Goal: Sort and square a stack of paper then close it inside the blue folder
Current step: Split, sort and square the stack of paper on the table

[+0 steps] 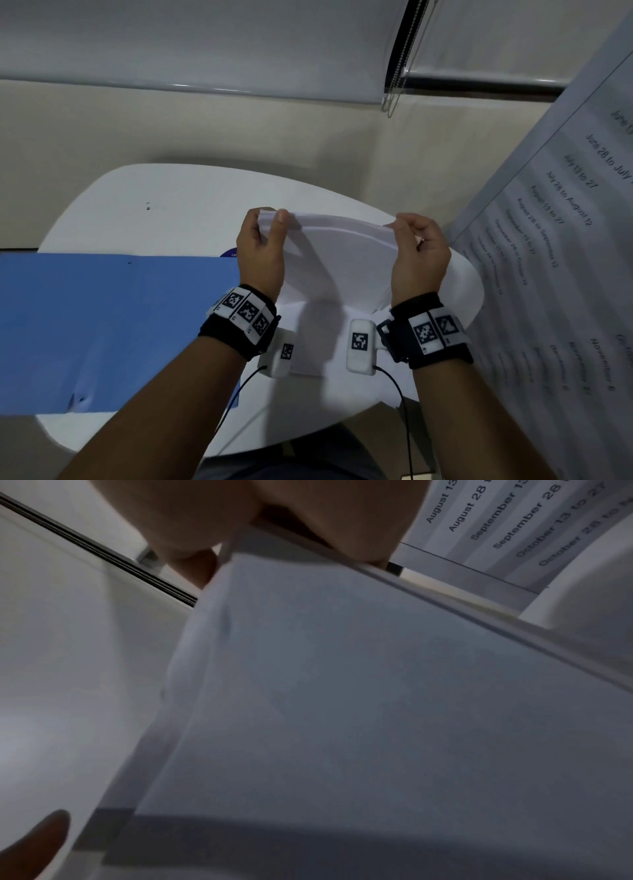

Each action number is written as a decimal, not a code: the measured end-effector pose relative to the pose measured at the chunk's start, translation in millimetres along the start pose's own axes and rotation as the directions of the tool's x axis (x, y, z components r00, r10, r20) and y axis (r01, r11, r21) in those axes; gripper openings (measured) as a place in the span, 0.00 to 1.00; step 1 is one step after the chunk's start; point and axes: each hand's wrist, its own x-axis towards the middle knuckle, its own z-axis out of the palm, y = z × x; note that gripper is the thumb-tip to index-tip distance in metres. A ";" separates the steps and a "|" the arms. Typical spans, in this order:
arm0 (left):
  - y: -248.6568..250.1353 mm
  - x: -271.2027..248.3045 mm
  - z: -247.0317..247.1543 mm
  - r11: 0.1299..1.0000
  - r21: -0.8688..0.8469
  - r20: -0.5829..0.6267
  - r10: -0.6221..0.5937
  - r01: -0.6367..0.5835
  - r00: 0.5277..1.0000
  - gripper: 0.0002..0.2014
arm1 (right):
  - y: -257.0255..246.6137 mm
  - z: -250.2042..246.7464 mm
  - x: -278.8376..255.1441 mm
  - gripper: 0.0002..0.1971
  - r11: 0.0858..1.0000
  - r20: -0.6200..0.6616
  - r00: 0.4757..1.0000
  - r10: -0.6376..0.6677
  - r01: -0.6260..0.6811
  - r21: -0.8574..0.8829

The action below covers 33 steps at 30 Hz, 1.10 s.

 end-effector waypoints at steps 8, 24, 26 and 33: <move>-2.1 10.2 0.3 0.999 -0.009 -0.001 -0.035 0.035 0.999 0.14 | 10.2 -16.0 -3.5 0.14 0.997 0.185 0.980 0.069 -0.076 0.028; -12.4 2.4 -24.4 0.979 0.050 0.296 -0.204 0.198 0.933 0.26 | 15.8 -20.4 -5.3 0.04 0.989 0.172 0.976 0.133 -0.143 0.047; -13.8 2.8 -26.1 0.973 0.058 0.299 -0.229 0.222 0.926 0.24 | 16.3 -17.8 -6.7 0.06 0.979 0.145 0.977 0.156 -0.172 0.106; -17.1 1.2 -28.6 0.978 0.052 0.274 -0.209 0.202 0.939 0.19 | 2.1 -16.7 -8.0 0.07 1.000 0.127 0.992 0.018 -0.021 0.023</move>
